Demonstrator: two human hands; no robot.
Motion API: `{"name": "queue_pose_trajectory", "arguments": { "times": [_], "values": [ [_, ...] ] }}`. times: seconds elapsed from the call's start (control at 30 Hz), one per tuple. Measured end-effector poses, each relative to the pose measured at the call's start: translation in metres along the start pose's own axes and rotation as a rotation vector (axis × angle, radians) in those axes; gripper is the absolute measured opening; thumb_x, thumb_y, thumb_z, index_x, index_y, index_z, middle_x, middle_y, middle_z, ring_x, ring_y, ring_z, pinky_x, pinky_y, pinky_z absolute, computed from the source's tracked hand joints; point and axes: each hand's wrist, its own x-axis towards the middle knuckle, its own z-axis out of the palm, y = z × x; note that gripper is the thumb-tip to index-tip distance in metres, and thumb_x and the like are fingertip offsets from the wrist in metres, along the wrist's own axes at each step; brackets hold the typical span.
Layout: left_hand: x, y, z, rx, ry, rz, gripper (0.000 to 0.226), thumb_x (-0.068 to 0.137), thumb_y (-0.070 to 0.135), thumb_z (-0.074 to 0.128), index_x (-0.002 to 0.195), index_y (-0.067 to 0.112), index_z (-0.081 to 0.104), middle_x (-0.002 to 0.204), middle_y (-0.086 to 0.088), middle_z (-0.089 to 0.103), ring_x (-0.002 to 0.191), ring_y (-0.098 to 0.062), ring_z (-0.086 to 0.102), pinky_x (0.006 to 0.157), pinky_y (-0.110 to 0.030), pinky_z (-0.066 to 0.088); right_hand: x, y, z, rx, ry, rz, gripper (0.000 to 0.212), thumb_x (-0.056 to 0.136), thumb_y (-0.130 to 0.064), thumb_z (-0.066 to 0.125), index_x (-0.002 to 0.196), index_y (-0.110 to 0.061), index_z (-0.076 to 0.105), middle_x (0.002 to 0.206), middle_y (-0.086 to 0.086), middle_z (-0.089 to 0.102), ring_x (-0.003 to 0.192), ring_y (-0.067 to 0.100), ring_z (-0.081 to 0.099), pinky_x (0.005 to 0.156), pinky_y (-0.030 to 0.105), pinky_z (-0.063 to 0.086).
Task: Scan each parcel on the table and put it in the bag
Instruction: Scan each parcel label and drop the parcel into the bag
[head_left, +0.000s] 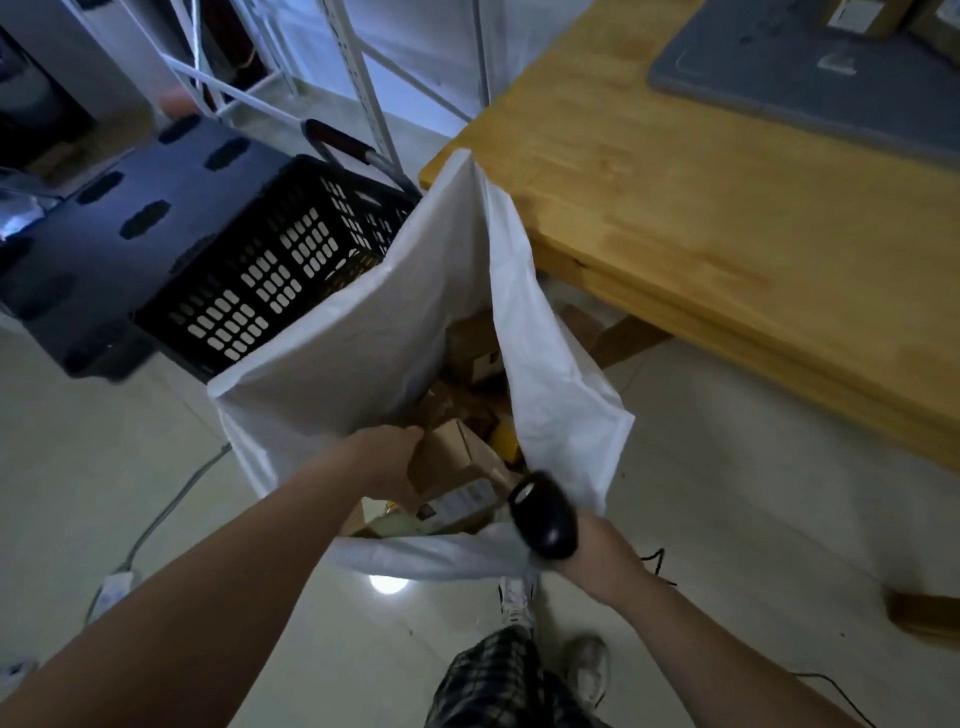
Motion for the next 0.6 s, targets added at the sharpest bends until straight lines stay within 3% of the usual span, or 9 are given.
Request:
{"name": "queue_pose_trajectory", "arguments": {
  "times": [0.07, 0.13, 0.23, 0.33, 0.4, 0.5, 0.6],
  "values": [
    [-0.006, 0.002, 0.009, 0.014, -0.015, -0.037, 0.070, 0.075, 0.036, 0.078, 0.133, 0.018, 0.043, 0.123, -0.003, 0.057, 0.106, -0.019, 0.056, 0.081, -0.027, 0.044, -0.005, 0.002, 0.000, 0.032, 0.422, 0.057, 0.030, 0.076, -0.028, 0.077, 0.100, -0.021, 0.060, 0.095, 0.004, 0.061, 0.093, 0.027, 0.061, 0.069, 0.031, 0.048],
    [-0.013, -0.001, 0.014, 0.007, -0.035, -0.076, 0.070, 0.075, 0.036, 0.079, 0.133, 0.018, 0.043, 0.124, -0.002, 0.057, 0.104, -0.018, 0.055, 0.079, -0.025, 0.041, -0.005, 0.000, -0.006, 0.009, 0.684, 0.114, 0.038, 0.072, -0.025, 0.082, 0.099, -0.007, 0.062, 0.093, 0.008, 0.053, 0.103, 0.029, 0.052, 0.071, 0.029, 0.043],
    [-0.018, 0.000, 0.019, -0.018, -0.028, -0.082, 0.077, 0.076, 0.035, 0.079, 0.139, 0.020, 0.039, 0.131, -0.003, 0.054, 0.116, -0.020, 0.053, 0.087, -0.025, 0.041, 0.009, -0.007, -0.008, 0.174, 0.683, 0.205, 0.063, 0.067, -0.026, 0.087, 0.115, 0.000, 0.057, 0.114, 0.017, 0.055, 0.118, 0.033, 0.050, 0.082, 0.033, 0.046],
    [-0.015, 0.004, 0.023, -0.032, 0.009, -0.074, 0.082, 0.076, 0.036, 0.078, 0.143, 0.021, 0.033, 0.132, -0.003, 0.053, 0.117, -0.020, 0.053, 0.088, -0.025, 0.040, 0.028, -0.016, -0.006, 0.447, 0.649, 0.221, 0.065, 0.074, -0.011, 0.082, 0.129, -0.002, 0.049, 0.120, 0.019, 0.061, 0.111, 0.036, 0.059, 0.080, 0.028, 0.041],
    [-0.010, 0.007, 0.026, -0.049, 0.031, -0.075, 0.080, 0.076, 0.038, 0.078, 0.142, 0.021, 0.035, 0.128, -0.001, 0.055, 0.113, -0.018, 0.054, 0.086, -0.024, 0.040, 0.037, -0.019, -0.004, 0.535, 0.644, 0.299, 0.062, 0.078, -0.003, 0.074, 0.133, -0.003, 0.044, 0.119, 0.020, 0.062, 0.109, 0.038, 0.059, 0.081, 0.032, 0.043],
    [-0.004, 0.012, 0.023, -0.087, 0.031, -0.103, 0.074, 0.077, 0.040, 0.077, 0.137, 0.018, 0.039, 0.121, -0.001, 0.056, 0.104, -0.015, 0.054, 0.082, -0.021, 0.041, 0.036, -0.026, -0.014, 0.652, 0.690, 0.367, 0.051, 0.078, 0.001, 0.068, 0.126, -0.007, 0.051, 0.103, 0.015, 0.063, 0.099, 0.035, 0.061, 0.078, 0.033, 0.045],
    [-0.001, 0.018, 0.007, -0.162, 0.071, -0.151, 0.071, 0.078, 0.044, 0.075, 0.132, 0.011, 0.042, 0.096, 0.004, 0.057, 0.081, -0.011, 0.056, 0.068, -0.021, 0.045, 0.009, -0.041, -0.052, 0.645, 0.797, 0.233, 0.016, 0.080, 0.000, 0.065, 0.095, -0.006, 0.059, 0.078, 0.007, 0.058, 0.081, 0.028, 0.060, 0.070, 0.030, 0.042]
  ]
}}
